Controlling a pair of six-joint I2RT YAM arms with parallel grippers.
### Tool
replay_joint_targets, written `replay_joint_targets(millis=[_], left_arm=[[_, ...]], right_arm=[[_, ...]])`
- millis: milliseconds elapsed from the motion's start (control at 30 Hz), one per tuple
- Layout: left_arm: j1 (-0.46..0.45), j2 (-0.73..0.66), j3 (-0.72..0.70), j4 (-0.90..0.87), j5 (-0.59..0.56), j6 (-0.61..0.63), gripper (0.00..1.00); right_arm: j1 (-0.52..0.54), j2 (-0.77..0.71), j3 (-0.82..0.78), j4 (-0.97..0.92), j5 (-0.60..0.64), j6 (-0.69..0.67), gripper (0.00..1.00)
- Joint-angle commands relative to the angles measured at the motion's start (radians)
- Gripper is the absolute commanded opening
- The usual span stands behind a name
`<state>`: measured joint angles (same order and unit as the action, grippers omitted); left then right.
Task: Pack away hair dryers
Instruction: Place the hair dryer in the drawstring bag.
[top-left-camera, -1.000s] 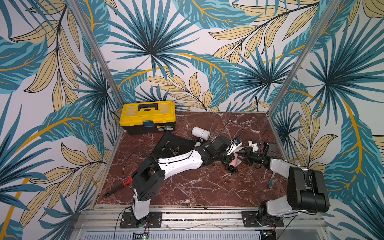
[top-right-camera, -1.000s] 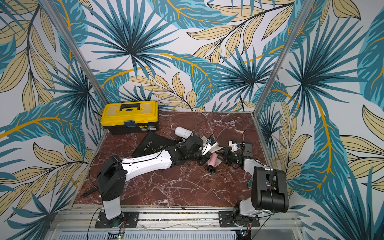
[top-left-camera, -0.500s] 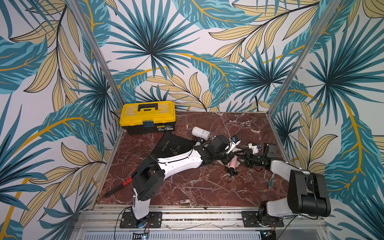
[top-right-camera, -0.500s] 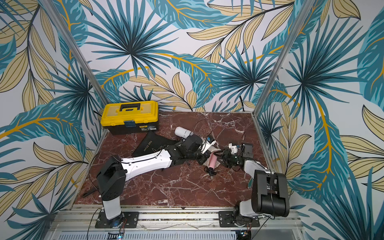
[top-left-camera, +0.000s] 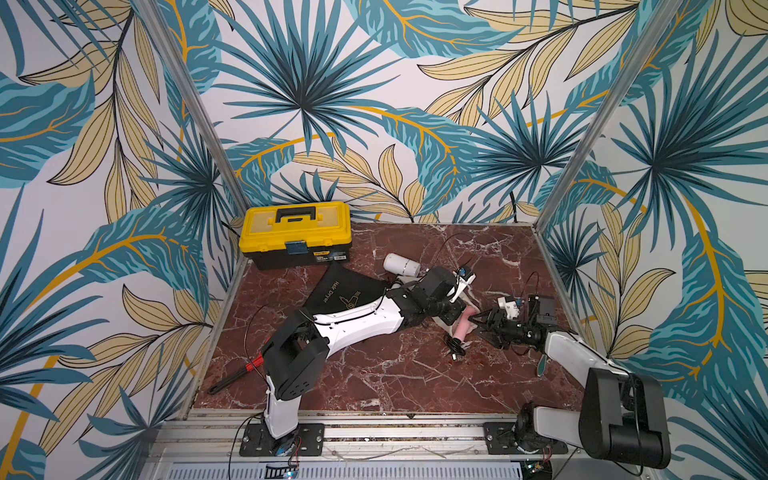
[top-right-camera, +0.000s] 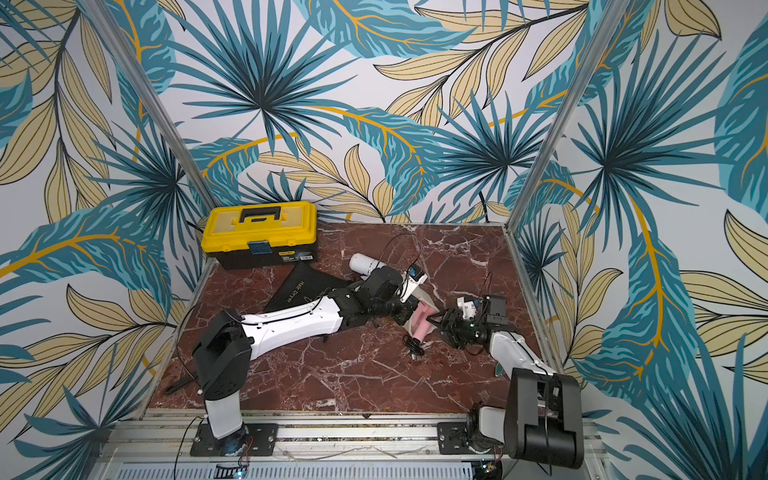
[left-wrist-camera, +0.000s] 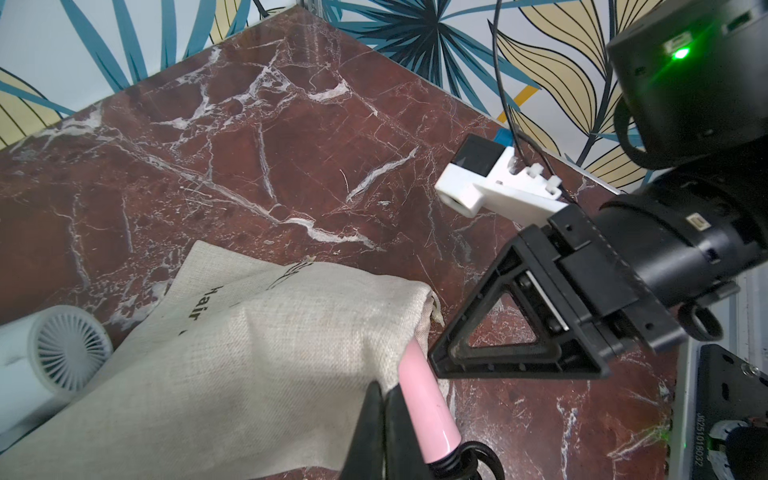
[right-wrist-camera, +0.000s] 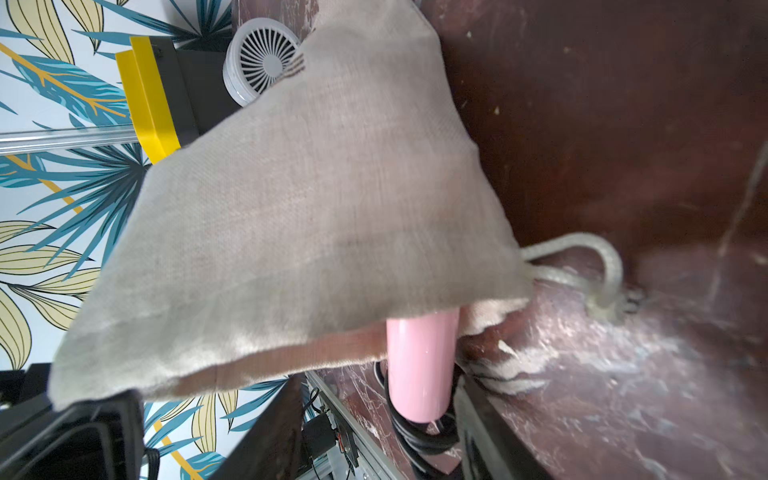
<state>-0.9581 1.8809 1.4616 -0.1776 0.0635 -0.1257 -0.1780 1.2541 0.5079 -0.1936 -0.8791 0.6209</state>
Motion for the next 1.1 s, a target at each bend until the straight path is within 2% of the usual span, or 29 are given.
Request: replay_joint_targets(millis=[0, 133, 367, 600, 767, 1067], left_arm=[[0.001, -0.008, 0.034, 0.029, -0.012, -0.011, 0.00], [0.001, -0.012, 0.028, 0.030, -0.015, -0.013, 0.00], [0.001, -0.018, 0.017, 0.029, -0.013, -0.010, 0.00], [0.001, -0.020, 0.011, 0.030, -0.010, -0.011, 0.00], [0.001, -0.022, 0.013, 0.030, -0.007, -0.011, 0.00], [0.002, -0.022, 0.011, 0.030, -0.013, -0.017, 0.00]], right_arm=[[0.042, -0.046, -0.051, -0.034, 0.035, 0.028, 0.56], [0.097, -0.056, -0.084, 0.046, 0.097, 0.087, 0.52], [0.148, 0.004, -0.113, 0.180, 0.137, 0.163, 0.53], [0.158, 0.050, -0.109, 0.245, 0.170, 0.178, 0.53], [0.173, 0.126, -0.109, 0.339, 0.155, 0.213, 0.48], [0.181, 0.091, -0.146, 0.353, 0.136, 0.252, 0.46]])
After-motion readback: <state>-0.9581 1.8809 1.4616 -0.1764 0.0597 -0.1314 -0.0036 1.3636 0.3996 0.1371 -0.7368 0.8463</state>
